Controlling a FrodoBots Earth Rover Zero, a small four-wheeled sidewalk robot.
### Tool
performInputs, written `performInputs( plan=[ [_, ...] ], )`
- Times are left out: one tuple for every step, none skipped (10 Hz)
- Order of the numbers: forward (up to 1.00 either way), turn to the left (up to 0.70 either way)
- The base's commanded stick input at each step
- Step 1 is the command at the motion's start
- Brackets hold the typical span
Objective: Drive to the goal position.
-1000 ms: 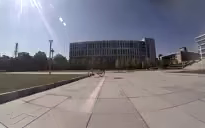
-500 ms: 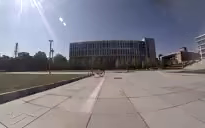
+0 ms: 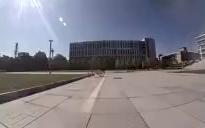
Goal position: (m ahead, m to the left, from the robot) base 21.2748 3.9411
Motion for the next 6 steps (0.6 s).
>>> performInputs(
  plan=[
    [0.06,0.0],
    [0.06,0.0],
    [0.06,0.0],
    [0.06,0.0],
    [0.06,0.0],
    [0.06,0.0]
  ],
)
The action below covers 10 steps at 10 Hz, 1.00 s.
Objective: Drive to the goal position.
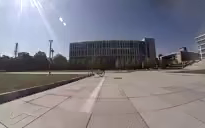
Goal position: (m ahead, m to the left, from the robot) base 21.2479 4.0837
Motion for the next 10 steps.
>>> performInputs(
  plan=[
    [0.06,0.0],
    [0.06,0.0],
    [0.06,0.0],
    [0.06,0.0],
    [0.06,0.0],
    [0.06,0.0],
    [0.06,0.0],
    [0.06,0.0],
    [0.06,0.0],
    [0.06,0.0]
  ],
)
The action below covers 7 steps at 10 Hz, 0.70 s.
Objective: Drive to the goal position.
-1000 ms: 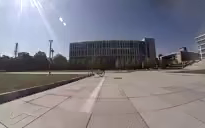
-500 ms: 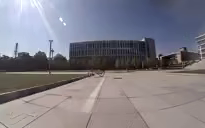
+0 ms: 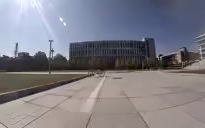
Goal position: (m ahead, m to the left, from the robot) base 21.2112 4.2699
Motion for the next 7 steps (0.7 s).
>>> performInputs(
  plan=[
    [0.06,0.0],
    [0.06,0.0],
    [0.06,0.0],
    [0.06,0.0],
    [0.06,0.0],
    [0.06,0.0],
    [0.06,0.0]
  ],
)
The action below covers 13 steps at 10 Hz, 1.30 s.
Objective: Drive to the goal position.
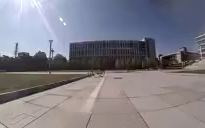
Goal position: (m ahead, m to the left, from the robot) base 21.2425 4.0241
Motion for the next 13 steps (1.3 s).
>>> performInputs(
  plan=[
    [0.06,0.0],
    [0.06,0.0],
    [0.06,0.0],
    [0.06,0.0],
    [0.06,0.0],
    [0.06,0.0],
    [0.06,0.0],
    [0.06,0.0],
    [0.06,0.0],
    [0.06,0.0],
    [0.06,0.0],
    [0.06,0.0],
    [0.06,0.0]
  ],
)
